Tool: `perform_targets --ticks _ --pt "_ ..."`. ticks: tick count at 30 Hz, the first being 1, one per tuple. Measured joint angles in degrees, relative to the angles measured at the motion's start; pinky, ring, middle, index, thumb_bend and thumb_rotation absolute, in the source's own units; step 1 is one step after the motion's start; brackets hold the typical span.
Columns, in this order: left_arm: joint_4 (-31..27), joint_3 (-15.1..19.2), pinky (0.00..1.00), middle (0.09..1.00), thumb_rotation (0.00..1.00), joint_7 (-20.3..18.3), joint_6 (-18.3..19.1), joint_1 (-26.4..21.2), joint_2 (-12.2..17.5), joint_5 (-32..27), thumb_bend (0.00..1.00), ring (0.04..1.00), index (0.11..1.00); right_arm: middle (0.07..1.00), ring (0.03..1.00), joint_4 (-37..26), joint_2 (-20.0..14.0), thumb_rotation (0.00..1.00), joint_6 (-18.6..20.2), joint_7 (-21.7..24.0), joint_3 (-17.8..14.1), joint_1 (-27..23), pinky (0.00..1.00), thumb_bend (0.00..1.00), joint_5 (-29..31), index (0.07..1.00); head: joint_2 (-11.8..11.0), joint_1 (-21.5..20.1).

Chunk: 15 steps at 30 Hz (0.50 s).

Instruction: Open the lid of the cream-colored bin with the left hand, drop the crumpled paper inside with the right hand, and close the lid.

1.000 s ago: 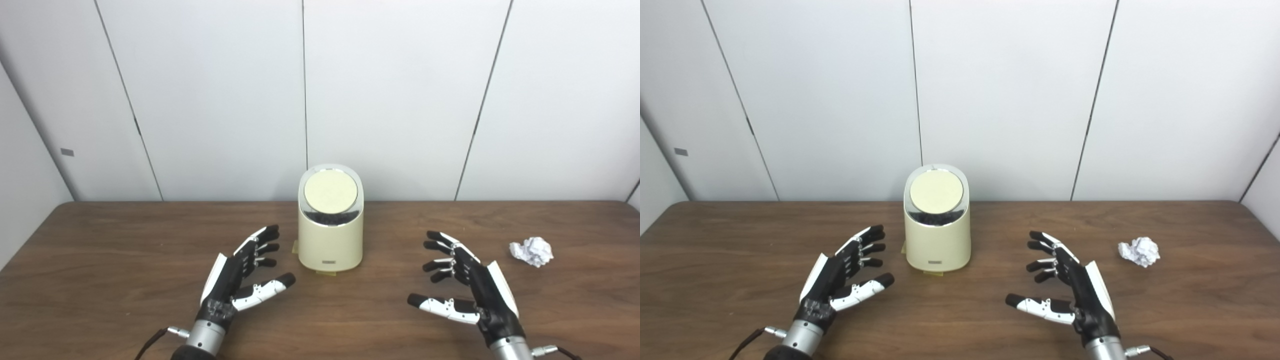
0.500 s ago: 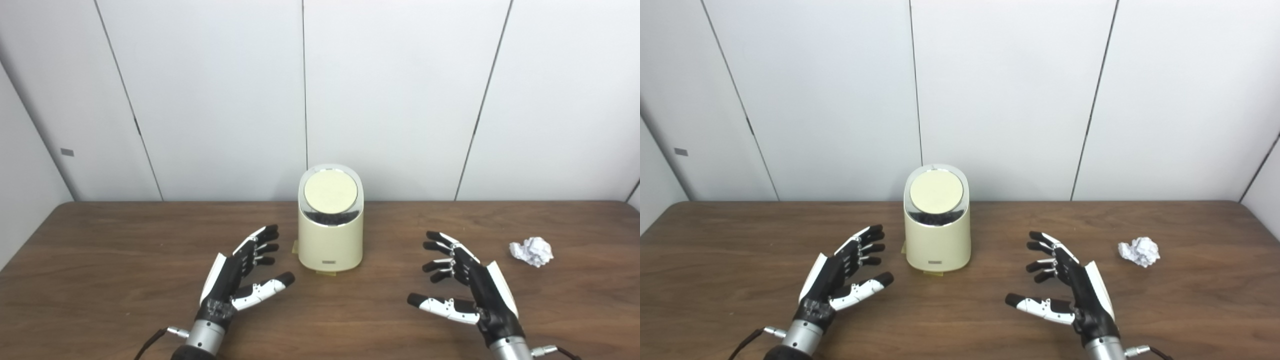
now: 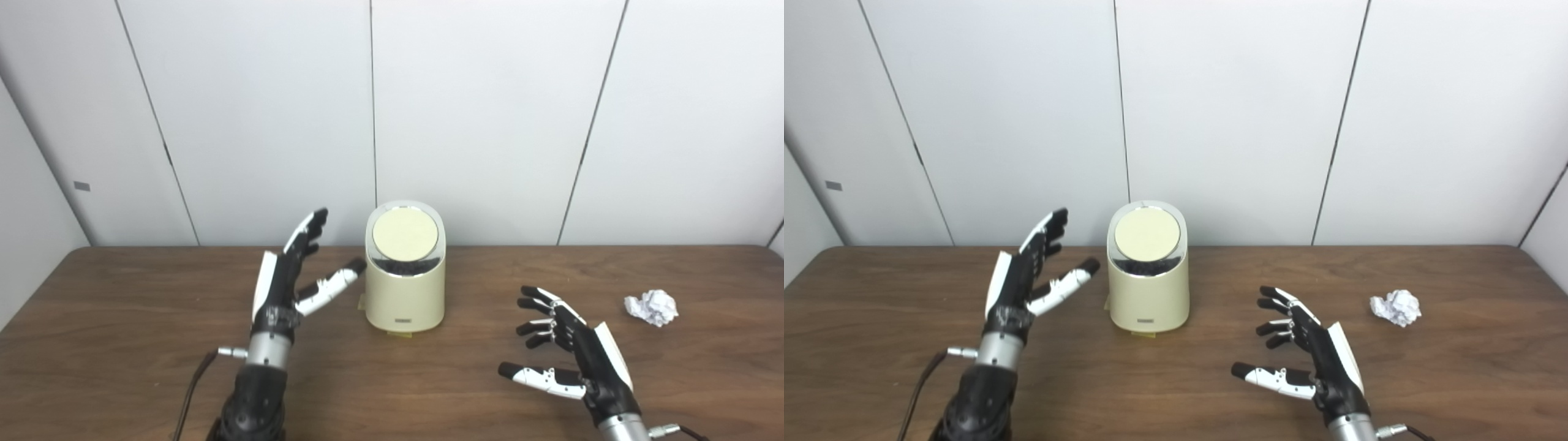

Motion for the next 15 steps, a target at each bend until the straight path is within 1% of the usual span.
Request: perform_targets --ticks 2,3,6,8,12,14,15 --pt "0.0 -0.4 0.98 0.943 0.42 0.0 1.6 -1.8 0.2 1.3 0.83 0.985 0.945 0.781 0.612 0.2 -0.1 0.24 0.0 0.0 0.0 0.0 0.51 0.72 0.0 0.815 0.0 0.0" --pt "0.0 -0.6 0.97 0.953 0.42 0.0 2.3 -2.6 0.2 1.6 0.84 0.989 0.948 0.78 0.605 0.2 -0.2 0.24 0.0 0.0 0.0 0.0 0.51 0.72 0.0 0.816 0.0 0.0" --pt "0.0 -0.8 0.99 0.989 0.41 -0.2 3.3 -4.6 0.2 1.6 0.85 0.999 0.965 0.778 0.599 0.5 -0.6 0.24 -0.4 0.0 0.0 -0.3 0.5 0.72 -0.1 0.816 -0.1 -0.1" --pt "0.4 -1.0 1.0 0.998 0.43 -0.3 4.3 -6.0 0.3 1.4 0.86 1.0 0.974 0.771 0.598 0.7 -0.9 0.25 -0.4 0.0 0.0 -0.4 0.5 0.72 -0.2 0.815 -0.2 0.0" --pt "2.3 -2.1 1.0 1.0 0.47 -0.3 6.3 -8.5 0.8 3.1 0.91 1.0 0.986 0.77 0.591 0.8 -0.9 0.23 -0.9 -0.1 0.1 -0.4 0.49 0.71 -0.2 0.814 -0.3 -0.2" --pt "2.9 -3.0 0.93 1.0 0.47 0.0 6.8 -9.4 1.2 4.6 0.94 1.0 0.997 0.767 0.584 0.8 -0.9 0.24 -0.9 -0.1 0.0 -0.4 0.49 0.71 -0.4 0.813 -0.2 -0.2" --pt "3.7 -3.5 0.91 1.0 0.46 0.3 6.9 -9.9 1.3 5.6 0.95 1.0 0.999 0.766 0.582 0.8 -0.9 0.24 -0.9 -0.2 0.0 -0.4 0.48 0.71 -0.5 0.812 -0.2 -0.2"
